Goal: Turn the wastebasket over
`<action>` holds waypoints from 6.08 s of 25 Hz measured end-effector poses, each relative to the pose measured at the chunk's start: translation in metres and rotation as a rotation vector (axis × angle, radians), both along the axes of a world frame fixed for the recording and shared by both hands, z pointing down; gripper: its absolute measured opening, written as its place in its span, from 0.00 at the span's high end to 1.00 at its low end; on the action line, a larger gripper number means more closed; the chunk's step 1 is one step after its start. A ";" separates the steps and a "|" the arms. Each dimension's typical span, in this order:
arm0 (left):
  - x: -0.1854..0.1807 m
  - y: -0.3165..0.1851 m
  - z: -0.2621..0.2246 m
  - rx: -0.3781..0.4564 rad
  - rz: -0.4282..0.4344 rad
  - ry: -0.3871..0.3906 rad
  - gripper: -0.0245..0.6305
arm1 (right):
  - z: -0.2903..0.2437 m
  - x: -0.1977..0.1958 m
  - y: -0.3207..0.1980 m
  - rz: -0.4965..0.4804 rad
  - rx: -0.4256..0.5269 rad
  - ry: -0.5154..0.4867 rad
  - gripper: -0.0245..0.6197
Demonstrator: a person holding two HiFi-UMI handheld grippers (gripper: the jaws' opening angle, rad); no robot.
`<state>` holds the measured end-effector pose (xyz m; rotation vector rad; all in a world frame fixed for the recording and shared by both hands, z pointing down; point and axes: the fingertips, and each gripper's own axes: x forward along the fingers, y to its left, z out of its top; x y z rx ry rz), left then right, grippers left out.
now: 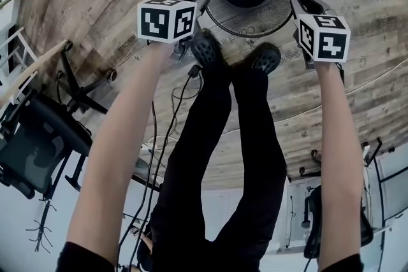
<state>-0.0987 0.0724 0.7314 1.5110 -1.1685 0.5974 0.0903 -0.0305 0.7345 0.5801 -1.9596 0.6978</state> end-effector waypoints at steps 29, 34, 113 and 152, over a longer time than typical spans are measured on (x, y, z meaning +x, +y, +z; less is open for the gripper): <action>-0.003 0.000 0.004 0.118 0.133 -0.203 0.87 | -0.030 -0.006 0.006 -0.086 0.191 -0.028 0.86; 0.006 0.029 0.016 0.079 0.127 -0.169 0.89 | -0.020 0.012 0.046 -0.107 0.086 -0.069 0.87; 0.056 -0.103 0.041 0.192 0.559 0.028 0.47 | 0.065 -0.008 0.154 0.352 -0.363 0.120 0.24; 0.078 -0.022 -0.034 0.086 1.021 -0.080 0.33 | 0.059 -0.002 0.207 -0.010 -0.170 -0.016 0.23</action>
